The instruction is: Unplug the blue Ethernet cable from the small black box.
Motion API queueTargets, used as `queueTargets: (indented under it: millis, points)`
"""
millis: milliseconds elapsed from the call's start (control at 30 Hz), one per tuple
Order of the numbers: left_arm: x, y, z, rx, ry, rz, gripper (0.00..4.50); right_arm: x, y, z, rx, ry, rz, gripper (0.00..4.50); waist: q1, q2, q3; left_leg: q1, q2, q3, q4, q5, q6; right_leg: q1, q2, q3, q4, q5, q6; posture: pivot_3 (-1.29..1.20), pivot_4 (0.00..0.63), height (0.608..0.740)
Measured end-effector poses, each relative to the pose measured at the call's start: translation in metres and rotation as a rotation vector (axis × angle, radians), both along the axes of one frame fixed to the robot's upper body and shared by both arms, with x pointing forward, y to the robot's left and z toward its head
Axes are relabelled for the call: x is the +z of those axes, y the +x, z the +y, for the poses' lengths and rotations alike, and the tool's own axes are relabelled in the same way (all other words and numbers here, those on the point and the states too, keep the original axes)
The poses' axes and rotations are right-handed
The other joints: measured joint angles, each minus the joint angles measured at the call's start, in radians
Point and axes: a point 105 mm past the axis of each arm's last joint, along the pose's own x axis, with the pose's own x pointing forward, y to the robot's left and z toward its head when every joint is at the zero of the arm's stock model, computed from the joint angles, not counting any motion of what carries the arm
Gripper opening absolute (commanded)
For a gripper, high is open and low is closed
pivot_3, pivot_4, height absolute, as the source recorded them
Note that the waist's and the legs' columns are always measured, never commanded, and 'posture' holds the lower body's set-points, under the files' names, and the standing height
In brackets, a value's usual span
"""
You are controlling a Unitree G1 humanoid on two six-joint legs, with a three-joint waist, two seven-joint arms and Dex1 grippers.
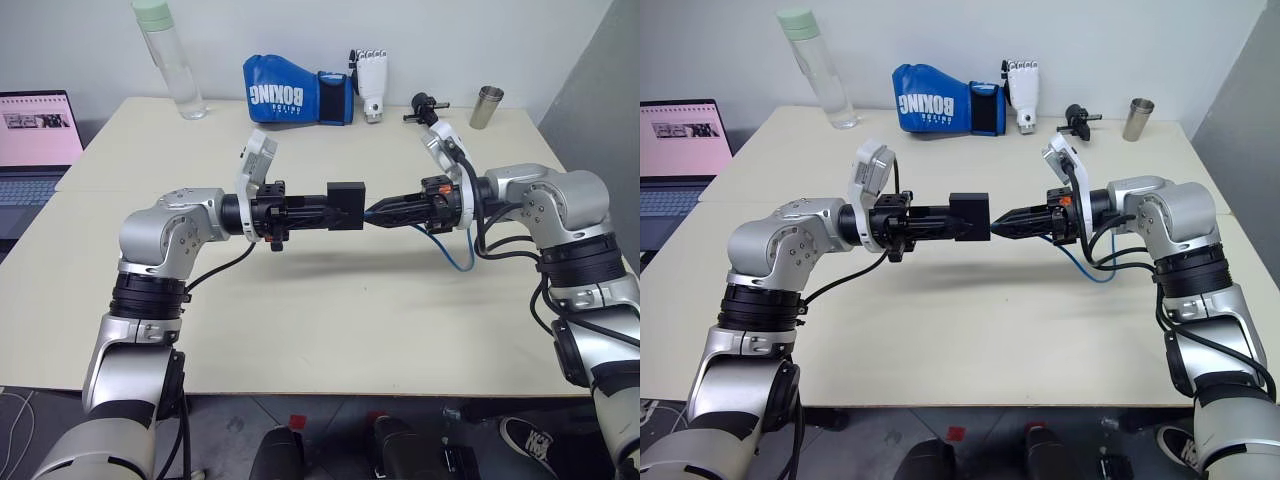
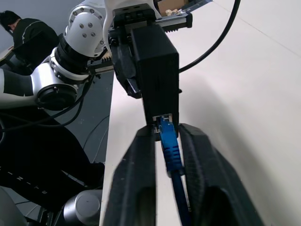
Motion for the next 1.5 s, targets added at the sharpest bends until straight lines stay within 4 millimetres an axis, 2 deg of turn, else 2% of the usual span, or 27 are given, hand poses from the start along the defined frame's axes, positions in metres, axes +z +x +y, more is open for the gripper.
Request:
queueTargets:
  millis: [333, 500, 567, 733, 867, 933, 1033, 1100, 1267, 1333, 1467, 1500]
  points:
    - [0.0, 0.0, 0.0, -0.002, -0.001, 0.001, 0.78, 0.0, -0.001, 0.0, 0.009, -0.001, -0.003, 0.07, 0.0, 0.0, 0.0, 0.0, 0.0, 0.0, 0.0, 0.0, 0.0, 0.0, 0.0, 0.0, 0.0, 0.0, 0.0, 0.0, 0.15, 0.74]
    - [-0.001, -0.001, -0.001, -0.013, 0.004, 0.002, 0.78, 0.0, -0.003, -0.002, 0.023, -0.034, -0.061, 0.07, 0.0, 0.0, 0.0, 0.0, 0.0, 0.0, 0.0, 0.0, 0.0, 0.0, 0.0, 0.0, 0.0, 0.0, 0.0, 0.0, 0.15, 0.74]
    - [-0.003, -0.002, -0.004, -0.023, 0.015, 0.004, 0.78, -0.002, -0.004, -0.006, 0.025, -0.05, -0.067, 0.07, 0.0, 0.0, 0.0, 0.0, 0.0, 0.0, 0.0, 0.0, 0.0, 0.0, 0.0, 0.0, 0.0, 0.0, 0.0, 0.0, 0.15, 0.74]
    - [0.0, 0.0, 0.002, 0.002, 0.021, -0.027, 0.78, -0.019, -0.003, -0.039, -0.063, -0.116, -0.022, 0.07, 0.002, 0.0, 0.0, 0.0, 0.0, 0.0, 0.0, 0.0, 0.0, 0.001, 0.0, 0.0, 0.0, 0.0, 0.0, 0.0, 0.15, 0.74]
    - [-0.002, 0.002, 0.003, 0.009, 0.02, -0.028, 0.78, -0.027, -0.001, -0.044, -0.102, -0.131, -0.002, 0.07, -0.004, 0.0, 0.0, 0.001, 0.0, 0.0, 0.0, 0.0, 0.0, 0.0, 0.0, 0.001, 0.0, 0.0, 0.0, 0.0, 0.15, 0.74]
    - [-0.003, 0.004, 0.003, 0.016, 0.022, -0.025, 0.78, -0.03, 0.008, -0.047, -0.173, -0.142, -0.034, 0.07, -0.004, 0.0, 0.0, 0.001, 0.0, -0.001, 0.0, 0.0, 0.0, 0.0, 0.001, 0.0, 0.0, 0.0, 0.0, 0.0, 0.15, 0.74]
    - [-0.004, 0.008, 0.003, 0.041, 0.017, -0.037, 0.78, -0.045, 0.031, -0.055, -0.367, -0.182, -0.105, 0.07, -0.002, 0.0, 0.0, 0.0, 0.0, -0.001, 0.0, 0.0, 0.0, 0.0, 0.0, 0.001, 0.0, 0.0, 0.0, 0.0, 0.15, 0.74]
    - [-0.003, 0.011, 0.002, 0.064, 0.003, -0.048, 0.78, -0.066, 0.044, -0.068, -0.518, -0.242, -0.132, 0.07, 0.001, 0.0, 0.0, 0.0, 0.0, 0.0, 0.0, 0.0, 0.0, 0.0, 0.0, 0.001, 0.0, 0.0, 0.0, 0.0, 0.15, 0.74]
    - [0.0, 0.016, 0.001, 0.105, -0.032, -0.053, 0.78, -0.12, 0.052, -0.092, -0.749, -0.376, -0.13, 0.07, 0.003, 0.0, 0.0, -0.001, -0.001, 0.001, 0.0, 0.0, 0.0, -0.001, -0.001, 0.002, 0.0, 0.0, 0.0, 0.0, 0.15, 0.74]
    - [0.0, 0.016, 0.0, 0.105, -0.035, -0.052, 0.78, -0.13, 0.049, -0.098, -0.78, -0.398, -0.126, 0.07, 0.001, 0.0, 0.0, -0.001, -0.001, 0.001, 0.0, 0.0, 0.0, -0.001, -0.001, 0.002, 0.0, 0.0, 0.0, 0.0, 0.15, 0.74]
    - [0.0, 0.017, -0.004, 0.115, -0.045, -0.048, 0.78, -0.133, 0.044, -0.1, -0.793, -0.408, -0.152, 0.07, 0.001, 0.0, 0.0, 0.001, -0.001, 0.001, 0.0, 0.0, 0.0, 0.0, 0.0, 0.002, 0.0, 0.0, 0.0, 0.0, 0.15, 0.74]
    - [-0.001, 0.018, -0.004, 0.119, -0.046, -0.047, 0.78, -0.133, 0.043, -0.1, -0.794, -0.412, -0.163, 0.42, 0.001, 0.0, 0.0, 0.001, -0.001, 0.001, 0.0, 0.0, 0.0, 0.0, 0.0, 0.002, 0.0, 0.0, 0.0, 0.0, 0.15, 0.74]
